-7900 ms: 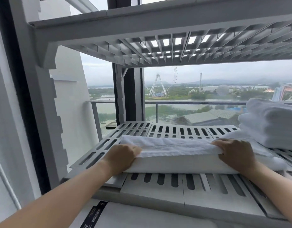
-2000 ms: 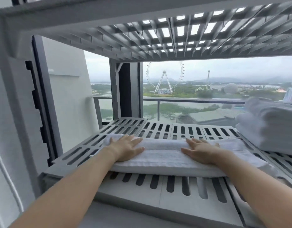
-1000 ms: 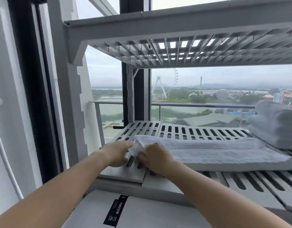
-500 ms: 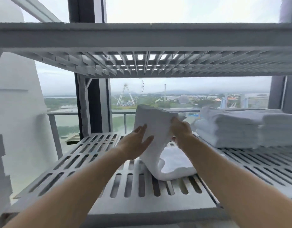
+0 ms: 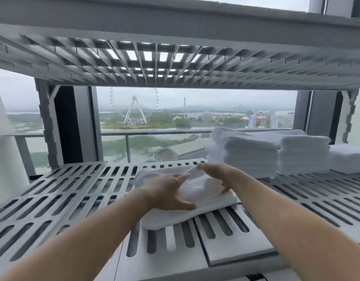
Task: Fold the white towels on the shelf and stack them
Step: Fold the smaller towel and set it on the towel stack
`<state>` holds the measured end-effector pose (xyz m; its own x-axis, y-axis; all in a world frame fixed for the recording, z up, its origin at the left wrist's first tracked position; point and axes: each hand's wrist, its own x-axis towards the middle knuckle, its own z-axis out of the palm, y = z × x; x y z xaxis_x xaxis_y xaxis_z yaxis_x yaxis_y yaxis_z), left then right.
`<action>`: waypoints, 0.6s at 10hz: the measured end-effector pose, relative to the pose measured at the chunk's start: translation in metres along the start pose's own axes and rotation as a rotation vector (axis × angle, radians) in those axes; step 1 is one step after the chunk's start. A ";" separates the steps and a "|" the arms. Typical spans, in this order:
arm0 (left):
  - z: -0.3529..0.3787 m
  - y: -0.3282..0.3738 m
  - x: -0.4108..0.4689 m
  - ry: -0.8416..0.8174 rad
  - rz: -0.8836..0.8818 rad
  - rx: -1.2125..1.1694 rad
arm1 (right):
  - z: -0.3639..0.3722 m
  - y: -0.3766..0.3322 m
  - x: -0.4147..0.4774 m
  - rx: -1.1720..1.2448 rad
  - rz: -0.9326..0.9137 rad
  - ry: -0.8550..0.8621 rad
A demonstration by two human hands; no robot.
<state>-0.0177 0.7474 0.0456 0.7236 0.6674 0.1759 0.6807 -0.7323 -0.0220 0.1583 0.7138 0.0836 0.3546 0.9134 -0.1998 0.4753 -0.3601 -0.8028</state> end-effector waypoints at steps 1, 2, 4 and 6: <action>0.003 0.000 -0.004 0.016 -0.018 -0.029 | 0.007 -0.008 0.007 -0.117 -0.086 0.019; 0.002 -0.001 -0.009 0.069 -0.028 -0.063 | 0.016 -0.006 0.027 -0.191 -0.132 -0.003; -0.004 -0.001 -0.018 0.171 -0.068 -0.042 | -0.007 -0.005 0.052 -0.055 -0.236 0.158; 0.010 0.001 -0.029 0.197 -0.126 -0.147 | -0.013 0.017 0.065 -0.245 -0.278 0.277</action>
<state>-0.0367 0.7286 0.0302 0.5881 0.7257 0.3569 0.7298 -0.6664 0.1524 0.1998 0.7642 0.0640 0.3729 0.9084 0.1888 0.7474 -0.1736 -0.6412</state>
